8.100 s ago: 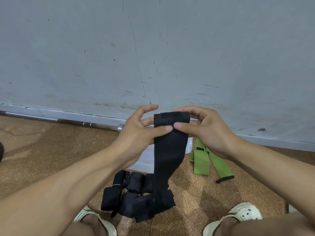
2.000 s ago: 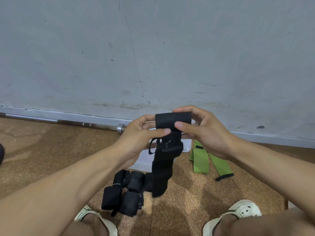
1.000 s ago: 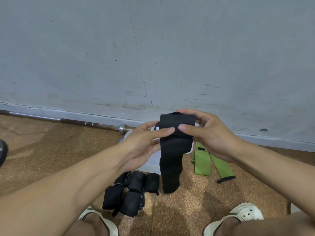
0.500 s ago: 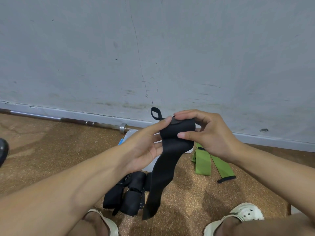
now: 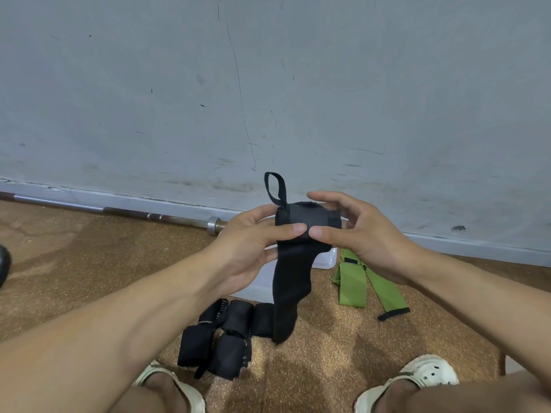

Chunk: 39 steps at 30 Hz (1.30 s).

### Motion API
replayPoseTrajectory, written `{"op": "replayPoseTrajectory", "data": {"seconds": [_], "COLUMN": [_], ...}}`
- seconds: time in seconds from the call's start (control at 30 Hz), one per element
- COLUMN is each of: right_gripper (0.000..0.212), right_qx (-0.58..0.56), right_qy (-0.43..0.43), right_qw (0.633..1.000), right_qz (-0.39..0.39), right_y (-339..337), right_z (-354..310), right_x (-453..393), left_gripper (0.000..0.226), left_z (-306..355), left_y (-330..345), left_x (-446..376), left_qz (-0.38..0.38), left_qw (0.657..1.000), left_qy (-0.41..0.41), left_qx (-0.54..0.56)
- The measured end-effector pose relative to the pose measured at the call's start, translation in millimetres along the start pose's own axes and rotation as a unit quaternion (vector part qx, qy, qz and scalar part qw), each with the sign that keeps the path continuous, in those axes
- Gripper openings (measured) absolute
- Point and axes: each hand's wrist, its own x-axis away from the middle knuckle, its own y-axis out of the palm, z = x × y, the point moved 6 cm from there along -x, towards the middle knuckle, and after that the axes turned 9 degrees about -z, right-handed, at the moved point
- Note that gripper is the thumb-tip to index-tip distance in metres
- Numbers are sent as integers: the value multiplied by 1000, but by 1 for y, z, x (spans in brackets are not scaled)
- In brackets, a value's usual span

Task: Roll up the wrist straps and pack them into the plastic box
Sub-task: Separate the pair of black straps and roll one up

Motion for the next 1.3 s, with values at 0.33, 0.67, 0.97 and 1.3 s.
{"op": "replayPoseTrajectory", "data": {"seconds": [0.33, 0.67, 0.97, 1.3], "right_gripper": [51, 54, 53, 55], "right_qx": [-27, 102, 147, -65], "right_qy": [-2, -72, -103, 26], "right_qw": [1000, 992, 983, 998], "right_qz": [-9, 33, 43, -5], "right_y": [-2, -2, 1, 5], "right_z": [3, -4, -3, 14], "right_x": [-1, -2, -6, -5], "left_gripper": [50, 39, 30, 37], "left_z": [-9, -15, -13, -5], "left_y": [1, 10, -1, -2], "left_x": [1, 2, 1, 1], "left_qz": [-12, -38, 42, 11], "left_qw": [999, 995, 997, 1000], "left_qy": [-37, -74, -39, 2], "left_qx": [-37, -62, 42, 6]}}
